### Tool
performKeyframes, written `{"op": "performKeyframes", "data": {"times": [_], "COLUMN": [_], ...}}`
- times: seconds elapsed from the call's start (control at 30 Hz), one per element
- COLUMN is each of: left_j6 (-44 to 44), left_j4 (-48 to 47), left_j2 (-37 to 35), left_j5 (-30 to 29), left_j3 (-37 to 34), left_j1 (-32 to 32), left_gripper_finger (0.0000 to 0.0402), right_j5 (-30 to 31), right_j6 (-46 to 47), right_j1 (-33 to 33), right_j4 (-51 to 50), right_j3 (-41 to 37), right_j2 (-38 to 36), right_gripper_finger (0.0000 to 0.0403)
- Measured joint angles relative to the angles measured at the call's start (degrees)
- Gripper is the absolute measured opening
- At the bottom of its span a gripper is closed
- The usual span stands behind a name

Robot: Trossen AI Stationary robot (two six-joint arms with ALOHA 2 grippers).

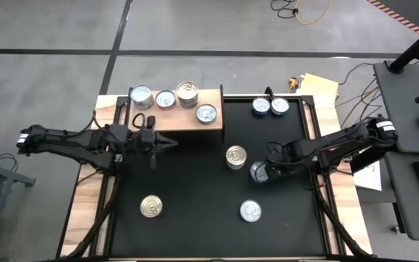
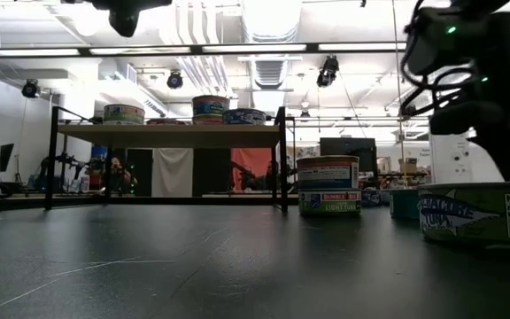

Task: Stack canned seafood by type on shelf
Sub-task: Move the blue tuna can to the bottom right of the table

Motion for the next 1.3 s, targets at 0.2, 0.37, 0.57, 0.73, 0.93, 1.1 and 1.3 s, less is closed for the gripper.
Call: {"op": "performKeyframes", "data": {"times": [0.2,0.37,0.57,0.73,0.93,1.1,1.3], "left_j6": [0.2,0.3,-0.2,-0.9,-5.2,-6.4,-6.6], "left_j4": [2.6,4.4,7.3,12.0,12.7,14.2,16.9], "left_j2": [0.0,0.0,2.4,7.5,11.6,13.9,15.3], "left_j5": [0.0,0.0,-0.5,-0.6,-2.1,-2.2,-2.1], "left_j3": [0.0,0.0,-0.2,-0.2,-0.1,-0.1,0.0], "left_j1": [-3.3,-5.8,-9.5,-12.6,-13.4,-14.8,-17.5], "left_gripper_finger": [0.0000,0.0000,0.0000,0.0000,0.0000,0.0000,0.0000], "right_j5": [-1.3,-2.5,-1.5,0.1,4.3,7.1,12.0], "right_j6": [8.1,13.4,18.9,20.0,19.5,17.6,0.1], "right_j1": [8.6,15.4,21.7,25.0,28.0,29.6,31.5], "right_j4": [0.4,3.8,10.5,11.6,10.3,5.2,3.3], "right_j3": [0.0,0.0,0.1,2.1,8.5,15.5,21.0], "right_j2": [0.0,0.0,1.1,4.3,6.3,8.0,10.9], "right_gripper_finger": [0.0009,0.0009,0.0009,0.0009,0.0009,0.0009,0.0009]}}
